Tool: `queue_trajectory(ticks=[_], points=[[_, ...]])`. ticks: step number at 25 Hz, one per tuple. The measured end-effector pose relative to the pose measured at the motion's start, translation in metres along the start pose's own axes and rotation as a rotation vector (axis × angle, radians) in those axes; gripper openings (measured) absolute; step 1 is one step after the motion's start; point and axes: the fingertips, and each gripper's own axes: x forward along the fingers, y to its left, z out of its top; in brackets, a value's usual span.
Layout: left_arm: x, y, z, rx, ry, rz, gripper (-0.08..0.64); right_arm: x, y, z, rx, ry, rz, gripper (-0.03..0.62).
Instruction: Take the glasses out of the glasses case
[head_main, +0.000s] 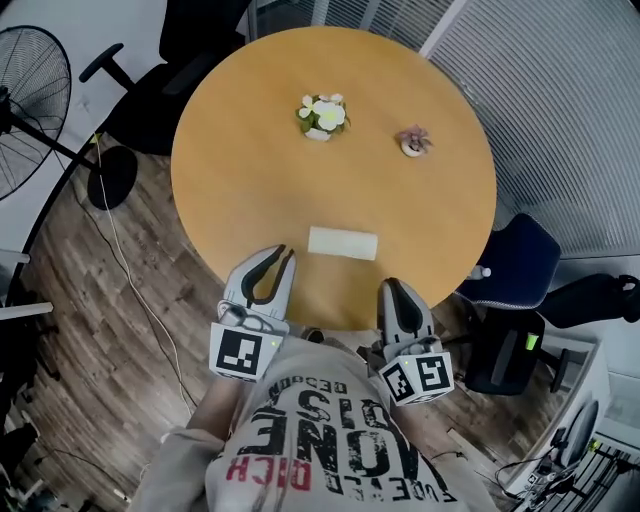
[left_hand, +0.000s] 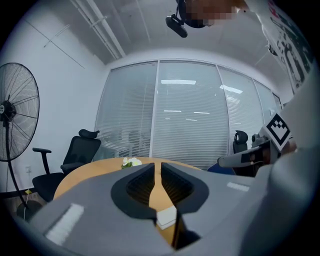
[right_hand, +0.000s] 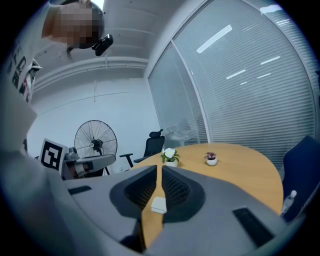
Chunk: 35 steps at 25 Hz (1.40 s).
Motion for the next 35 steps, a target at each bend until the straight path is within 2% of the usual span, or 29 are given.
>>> queue_trajectory(ticks=[5,11,23,35], points=[[0.012,0.010,-0.004,-0.012,0.008,-0.039,0.049,0.010,-0.001,-0.003,0.009,0.003,-0.035,0.031],[0.014,0.012,-0.007,-0.021,0.017,-0.051,0.049,0.019,-0.003,-0.001,0.001,0.007,-0.043,0.031],[0.017,0.009,-0.007,-0.031,0.029,0.001,0.048,0.031,-0.013,0.007,-0.008,0.015,0.014,0.031],[0.028,-0.009,-0.010,-0.014,0.044,0.019,0.048,0.024,-0.039,0.005,-0.006,0.024,0.028,0.031]])
